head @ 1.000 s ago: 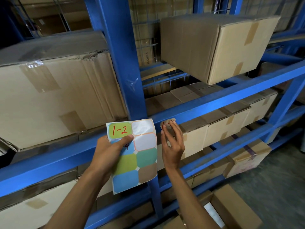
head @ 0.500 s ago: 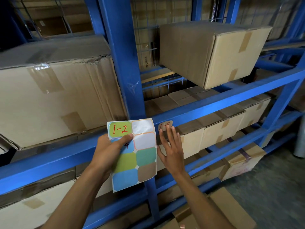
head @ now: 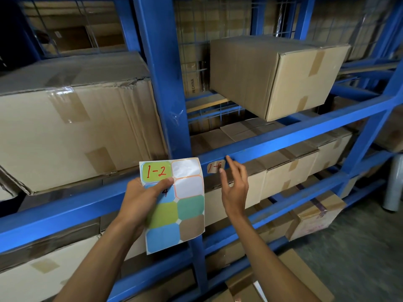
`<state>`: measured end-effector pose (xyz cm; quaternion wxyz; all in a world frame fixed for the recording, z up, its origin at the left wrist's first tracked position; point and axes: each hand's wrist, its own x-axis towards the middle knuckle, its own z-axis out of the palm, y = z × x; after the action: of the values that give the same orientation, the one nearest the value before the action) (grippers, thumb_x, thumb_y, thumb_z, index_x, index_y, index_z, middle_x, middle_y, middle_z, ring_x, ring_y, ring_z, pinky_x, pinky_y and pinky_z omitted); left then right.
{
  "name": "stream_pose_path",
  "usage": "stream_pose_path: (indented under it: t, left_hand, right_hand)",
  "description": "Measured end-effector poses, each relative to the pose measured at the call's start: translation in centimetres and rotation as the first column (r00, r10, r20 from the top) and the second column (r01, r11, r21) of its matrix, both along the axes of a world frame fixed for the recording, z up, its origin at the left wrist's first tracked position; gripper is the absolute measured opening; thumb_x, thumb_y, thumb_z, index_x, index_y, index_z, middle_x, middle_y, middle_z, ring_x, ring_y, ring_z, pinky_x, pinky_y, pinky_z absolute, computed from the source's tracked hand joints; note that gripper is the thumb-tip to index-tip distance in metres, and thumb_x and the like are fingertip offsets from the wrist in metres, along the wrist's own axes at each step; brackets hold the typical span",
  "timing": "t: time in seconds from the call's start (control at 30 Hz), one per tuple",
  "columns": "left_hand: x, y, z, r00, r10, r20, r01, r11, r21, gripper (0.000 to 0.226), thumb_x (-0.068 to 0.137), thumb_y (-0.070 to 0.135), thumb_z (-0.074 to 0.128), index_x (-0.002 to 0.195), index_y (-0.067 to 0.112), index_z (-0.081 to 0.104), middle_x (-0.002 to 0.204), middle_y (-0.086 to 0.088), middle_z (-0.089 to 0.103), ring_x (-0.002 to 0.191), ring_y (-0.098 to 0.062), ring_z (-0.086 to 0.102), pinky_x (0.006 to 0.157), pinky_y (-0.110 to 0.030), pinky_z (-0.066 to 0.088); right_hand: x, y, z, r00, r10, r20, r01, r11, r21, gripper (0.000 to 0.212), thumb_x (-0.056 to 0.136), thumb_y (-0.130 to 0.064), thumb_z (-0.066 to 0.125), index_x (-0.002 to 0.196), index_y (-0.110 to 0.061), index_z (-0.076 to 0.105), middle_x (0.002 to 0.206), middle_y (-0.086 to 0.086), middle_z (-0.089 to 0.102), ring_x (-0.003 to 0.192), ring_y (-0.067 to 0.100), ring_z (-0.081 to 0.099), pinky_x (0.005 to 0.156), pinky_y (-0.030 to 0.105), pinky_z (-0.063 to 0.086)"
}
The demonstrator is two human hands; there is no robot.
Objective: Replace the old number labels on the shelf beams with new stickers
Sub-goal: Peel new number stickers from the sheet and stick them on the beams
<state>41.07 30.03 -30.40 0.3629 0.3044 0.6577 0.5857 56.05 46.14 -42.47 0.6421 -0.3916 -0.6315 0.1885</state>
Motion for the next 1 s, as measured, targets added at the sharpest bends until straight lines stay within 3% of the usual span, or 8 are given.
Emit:
stream_pose_path:
  t: [0.2,0.33,0.5,0.63,0.77,1.0]
  left_hand:
    - [0.3,-0.1,0.0,1.0,-0.005,0.005,0.005,1.0,-0.003,0.021,0.082,0.025,0.078,0.1,0.014,0.072,0.084,-0.007,0.081,0.069,-0.023,0.077,0.056,-0.032,0.059]
    - [0.4,-0.2,0.2,1.0,-0.002,0.004,0.002,1.0,-0.015,0.025,0.082,0.026,0.077,0.103,0.013,0.071,0.084,-0.006,0.081,0.07,-0.024,0.077,0.058,-0.033,0.059]
    - [0.3,-0.2,0.4,1.0,0.007,0.0,-0.007,1.0,0.0,0.024,0.082,0.024,0.077,0.103,0.012,0.072,0.084,-0.007,0.081,0.07,-0.025,0.077,0.061,-0.035,0.059]
    - [0.2,-0.1,0.5,1.0,0.005,0.005,-0.005,1.0,0.002,0.024,0.082,0.024,0.077,0.102,0.013,0.071,0.082,-0.005,0.081,0.068,-0.022,0.077,0.056,-0.032,0.058]
    - [0.2,0.1,0.4,1.0,0.005,0.001,-0.005,1.0,0.007,0.022,0.082,0.025,0.078,0.1,0.015,0.072,0.079,-0.002,0.08,0.066,-0.019,0.077,0.052,-0.029,0.057]
    - [0.4,0.2,0.2,1.0,-0.002,0.008,0.002,1.0,0.002,0.021,0.082,0.027,0.078,0.099,0.017,0.071,0.08,-0.002,0.08,0.068,-0.021,0.077,0.053,-0.03,0.058]
  right_hand:
    - [0.3,1.1,1.0,0.998,-0.065,-0.006,0.065,0.997,0.05,0.024,0.087,-0.008,0.072,0.11,-0.003,0.073,0.105,0.01,0.07,0.098,0.02,0.066,0.09,0.015,0.05]
    - [0.8,1.6,1.4,0.999,-0.047,0.002,0.047,0.998,0.037,0.016,0.084,-0.007,0.075,0.1,-0.005,0.075,0.099,0.008,0.071,0.091,0.016,0.066,0.083,0.026,0.057]
    - [1.4,2.0,1.5,0.998,0.015,0.062,-0.019,0.997,0.077,0.009,0.081,-0.004,0.075,0.089,-0.007,0.071,0.092,0.006,0.069,0.085,0.017,0.064,0.078,0.022,0.055]
    - [1.8,2.1,1.4,0.992,0.113,0.046,-0.115,0.993,0.037,0.006,0.081,-0.013,0.069,0.087,-0.012,0.066,0.087,0.001,0.067,0.083,0.016,0.062,0.076,0.012,0.049]
    - [2.2,2.5,1.8,0.965,0.258,-0.047,-0.261,0.963,-0.067,0.009,0.083,-0.012,0.069,0.087,-0.019,0.065,0.082,-0.006,0.066,0.076,0.012,0.061,0.07,0.02,0.053]
    - [2.9,2.8,2.1,0.94,0.338,-0.052,-0.342,0.935,-0.098,0.011,0.086,-0.012,0.073,0.093,-0.019,0.068,0.084,-0.009,0.068,0.079,0.005,0.063,0.075,0.017,0.053]
